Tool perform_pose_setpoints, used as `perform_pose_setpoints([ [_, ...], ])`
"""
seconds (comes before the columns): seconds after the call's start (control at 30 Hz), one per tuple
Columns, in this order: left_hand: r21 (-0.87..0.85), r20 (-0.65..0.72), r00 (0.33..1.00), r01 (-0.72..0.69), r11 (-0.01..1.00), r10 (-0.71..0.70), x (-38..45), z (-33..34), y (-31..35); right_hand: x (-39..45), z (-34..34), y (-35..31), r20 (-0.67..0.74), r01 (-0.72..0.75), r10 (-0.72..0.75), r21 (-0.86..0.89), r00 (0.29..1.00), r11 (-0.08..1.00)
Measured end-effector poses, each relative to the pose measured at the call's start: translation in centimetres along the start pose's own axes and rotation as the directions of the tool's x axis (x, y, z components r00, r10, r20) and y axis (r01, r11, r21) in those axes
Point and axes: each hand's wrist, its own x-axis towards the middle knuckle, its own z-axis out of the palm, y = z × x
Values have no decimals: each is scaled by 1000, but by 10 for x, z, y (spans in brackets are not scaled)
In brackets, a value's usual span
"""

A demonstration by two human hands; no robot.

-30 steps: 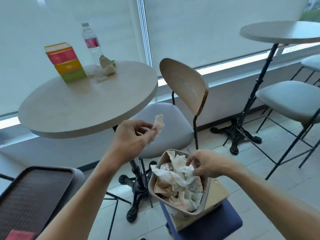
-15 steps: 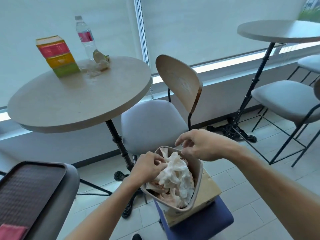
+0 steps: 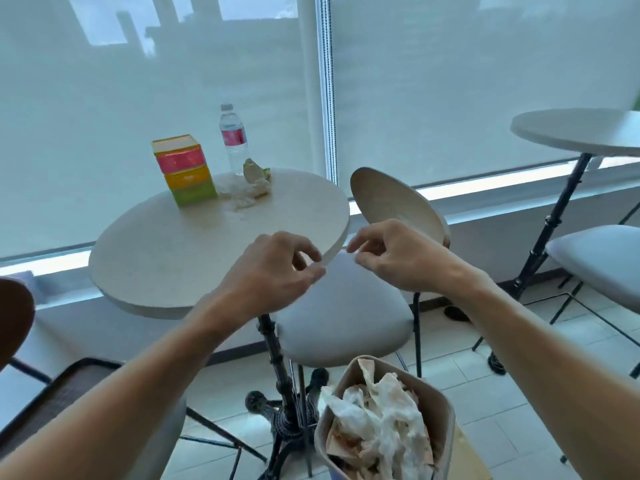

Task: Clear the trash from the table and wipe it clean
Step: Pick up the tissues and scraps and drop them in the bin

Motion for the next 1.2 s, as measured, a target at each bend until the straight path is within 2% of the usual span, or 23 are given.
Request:
perform_pose_setpoints([
  [0.17, 60, -140, 989, 49, 997, -40, 38, -47, -38, 46, 5, -24, -89, 42, -41, 15, 995, 999],
  [0.3, 92, -195, 974, 135, 987, -115, 71, -67, -84, 80, 9, -43, -118, 62, -61, 6, 991, 998],
  [0.47, 154, -196, 965, 205, 967, -173, 116, -80, -143, 127, 21, -56, -129, 56, -62, -51, 990, 997],
  [0.6, 212, -134, 962, 261, 942, -237, 150, -85, -184, 162, 33, -61, -118, 1, -21, -161, 993, 987],
  [1.0, 311, 92, 983, 124, 942, -159, 231, -68, -229, 251, 98, -66, 25, -106, 116, -248, 993, 963],
  [1.2, 311, 28, 996, 69, 948, -82, 241, -67, -242, 289, 117, -67, 5, -152, 165, -357, 986, 922],
])
